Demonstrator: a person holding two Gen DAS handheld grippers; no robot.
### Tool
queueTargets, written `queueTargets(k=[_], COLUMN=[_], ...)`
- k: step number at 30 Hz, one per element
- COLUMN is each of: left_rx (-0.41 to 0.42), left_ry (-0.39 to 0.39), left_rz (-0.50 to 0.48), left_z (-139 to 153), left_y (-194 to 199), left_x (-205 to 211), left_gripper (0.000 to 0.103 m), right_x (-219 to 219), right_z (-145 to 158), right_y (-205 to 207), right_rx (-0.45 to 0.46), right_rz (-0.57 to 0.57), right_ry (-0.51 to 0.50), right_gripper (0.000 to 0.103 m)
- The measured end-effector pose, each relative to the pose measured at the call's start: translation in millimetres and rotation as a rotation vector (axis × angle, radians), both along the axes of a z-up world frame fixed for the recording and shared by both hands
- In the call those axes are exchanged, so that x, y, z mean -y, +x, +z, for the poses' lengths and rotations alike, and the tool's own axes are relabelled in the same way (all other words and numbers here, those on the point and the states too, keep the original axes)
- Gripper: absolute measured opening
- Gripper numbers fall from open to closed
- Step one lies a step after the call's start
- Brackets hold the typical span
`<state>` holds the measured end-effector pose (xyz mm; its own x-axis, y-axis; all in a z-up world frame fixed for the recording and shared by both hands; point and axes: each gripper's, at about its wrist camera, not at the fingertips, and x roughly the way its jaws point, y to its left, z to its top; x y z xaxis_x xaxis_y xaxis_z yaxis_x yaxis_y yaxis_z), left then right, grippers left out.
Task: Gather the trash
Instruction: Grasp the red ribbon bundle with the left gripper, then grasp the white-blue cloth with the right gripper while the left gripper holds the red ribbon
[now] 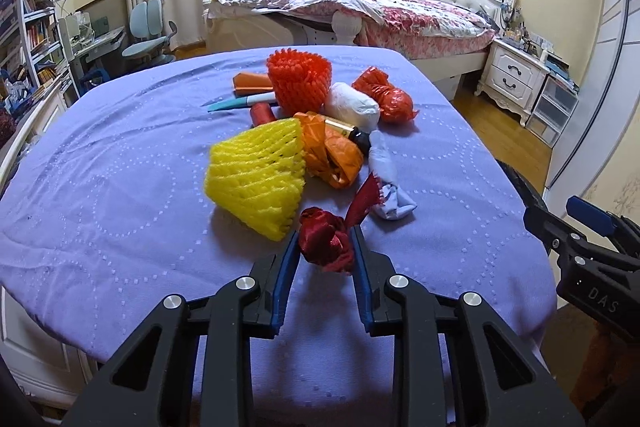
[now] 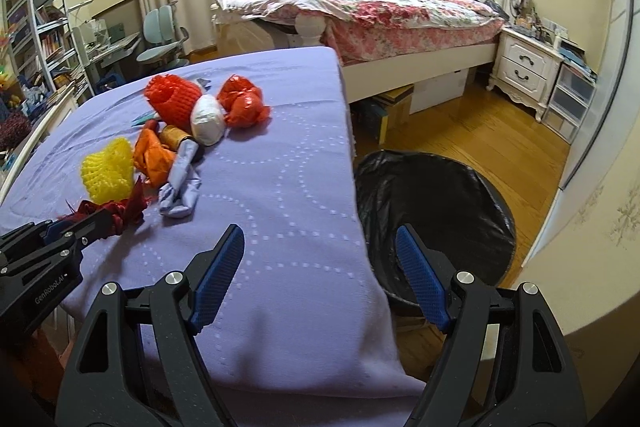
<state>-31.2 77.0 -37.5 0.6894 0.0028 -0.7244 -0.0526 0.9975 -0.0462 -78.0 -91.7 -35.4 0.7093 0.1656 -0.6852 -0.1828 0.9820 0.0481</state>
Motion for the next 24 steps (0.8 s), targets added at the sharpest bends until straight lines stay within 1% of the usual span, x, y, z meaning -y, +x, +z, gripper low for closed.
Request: queueTargets(k=[4, 5, 6, 7, 8, 9, 12, 16, 17, 18, 19, 20, 22, 24], left_rx=[-0.047, -0.052, -0.055, -0.055, -0.051, -0.046, -0.040, -0.064, -0.069, -0.071, -0.071, -0.063, -0.058, -0.057], left_ry=[-0.019, -0.022, -0.026, -0.028, -0.030, -0.029, -0.014, -0.029, -0.027, -0.020, -0.009, 0.008, 0.022, 0.009], left_rz=[0.003, 0.005, 0.006, 0.012, 0.014, 0.016, 0.018, 0.029, 0.029, 0.028, 0.028, 0.024, 0.016, 0.013], left_z=[-9.9, -11.5, -13.0, -13.4, -13.5, -13.2, -13.3, -18.6, -20.0, -21.0, -21.2, -21.0, -21.1, -20.3], left_y=[4.6, 4.4, 4.3, 5.1, 4.9, 5.4, 8.4, 14.1, 15.6, 17.3, 19.2, 19.4, 19.6, 18.3], left_x=[-6.2, -7.1, -7.6, -7.9, -8.3, -8.2, -6.4, -7.3, -7.6, -7.3, -6.8, -5.7, -4.8, -6.7], left_gripper=[0.029, 0.034, 0.042, 0.047, 0.054, 0.058, 0.061, 0.061, 0.058, 0.051, 0.049, 0.043, 0.036, 0.033], right_x=[-6.9, -7.9, -8.4, -8.5, -8.2, -7.5, -5.0, -2.2, -2.1, -1.9, -1.4, -1.4, -1.0, -2.0], right_z=[-2.3, -3.6, -4.2, -4.8, -5.7, -6.5, -9.0, -10.8, -11.3, -11.3, -12.1, -12.5, -14.4, -14.4], right_y=[-1.2, -1.5, -3.0, -3.0, -3.3, -3.4, -3.0, -1.8, -1.6, -1.8, -1.3, -0.8, -0.3, -0.2], right_rx=[-0.007, -0.011, -0.013, -0.015, -0.018, -0.022, -0.030, -0.035, -0.036, -0.035, -0.035, -0.036, -0.036, -0.036], right_rz=[0.012, 0.013, 0.012, 0.011, 0.009, 0.006, 0.001, -0.004, -0.003, -0.003, -0.002, -0.002, -0.001, 0.002], right_ry=[-0.008, -0.011, -0.013, -0.014, -0.015, -0.015, -0.015, -0.013, -0.013, -0.012, -0.012, -0.012, -0.012, -0.011], right_gripper=[0.076, 0.076, 0.076, 0.076, 0.076, 0.076, 0.076, 0.076, 0.076, 0.076, 0.076, 0.076, 0.076, 0.076])
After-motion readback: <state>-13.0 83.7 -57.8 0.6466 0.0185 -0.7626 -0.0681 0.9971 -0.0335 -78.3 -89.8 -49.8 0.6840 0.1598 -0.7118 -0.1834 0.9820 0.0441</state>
